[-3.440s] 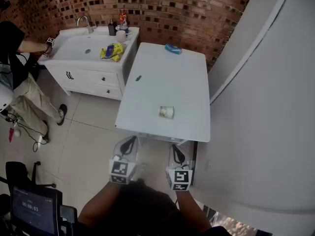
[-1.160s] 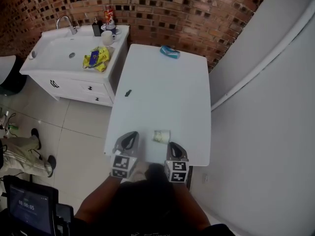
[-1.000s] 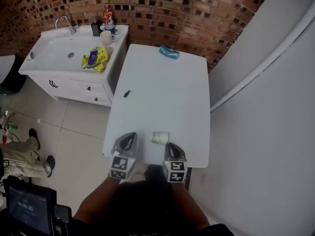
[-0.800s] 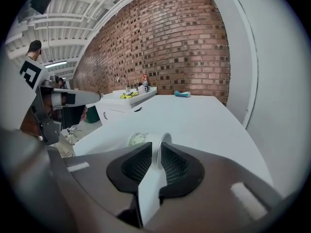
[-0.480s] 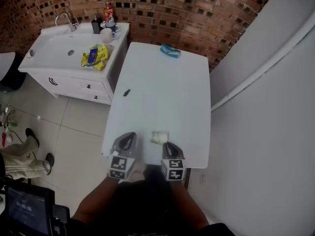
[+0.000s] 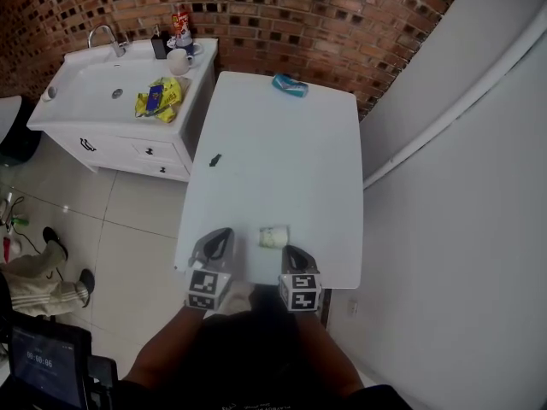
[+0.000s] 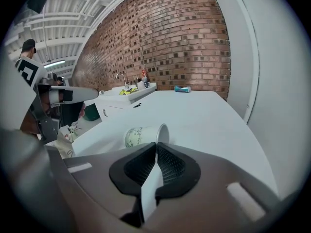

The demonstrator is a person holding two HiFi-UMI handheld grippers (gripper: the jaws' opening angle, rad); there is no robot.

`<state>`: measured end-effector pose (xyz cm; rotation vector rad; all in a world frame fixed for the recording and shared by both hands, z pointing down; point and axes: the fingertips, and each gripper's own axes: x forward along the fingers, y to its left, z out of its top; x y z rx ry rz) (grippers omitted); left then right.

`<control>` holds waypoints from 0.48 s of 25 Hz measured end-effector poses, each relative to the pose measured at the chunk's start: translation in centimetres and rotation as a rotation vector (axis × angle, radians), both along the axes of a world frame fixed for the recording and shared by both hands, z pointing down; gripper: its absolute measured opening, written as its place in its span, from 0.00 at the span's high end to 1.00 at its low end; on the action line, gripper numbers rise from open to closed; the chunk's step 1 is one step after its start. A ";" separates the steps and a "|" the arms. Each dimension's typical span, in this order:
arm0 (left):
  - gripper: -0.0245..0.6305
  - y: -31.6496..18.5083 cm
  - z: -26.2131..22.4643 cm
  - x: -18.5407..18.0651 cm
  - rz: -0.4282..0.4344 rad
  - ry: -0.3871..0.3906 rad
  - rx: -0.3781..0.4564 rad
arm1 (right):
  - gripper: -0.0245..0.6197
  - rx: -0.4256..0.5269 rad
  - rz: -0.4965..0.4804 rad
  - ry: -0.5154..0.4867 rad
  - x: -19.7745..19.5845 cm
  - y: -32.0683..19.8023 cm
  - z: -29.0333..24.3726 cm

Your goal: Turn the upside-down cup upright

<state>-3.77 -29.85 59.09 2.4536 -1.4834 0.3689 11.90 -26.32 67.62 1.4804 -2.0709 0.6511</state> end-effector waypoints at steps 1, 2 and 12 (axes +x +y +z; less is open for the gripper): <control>0.97 0.0 0.0 0.0 -0.001 0.001 -0.001 | 0.92 0.003 -0.002 -0.002 -0.1 0.0 -0.1; 0.97 -0.1 0.1 0.1 -0.001 0.000 -0.001 | 0.92 0.006 -0.005 -0.005 -0.1 0.0 -0.2; 0.97 0.3 0.5 0.2 0.012 0.006 0.000 | 0.92 0.096 -0.072 0.116 -0.6 -0.1 -2.3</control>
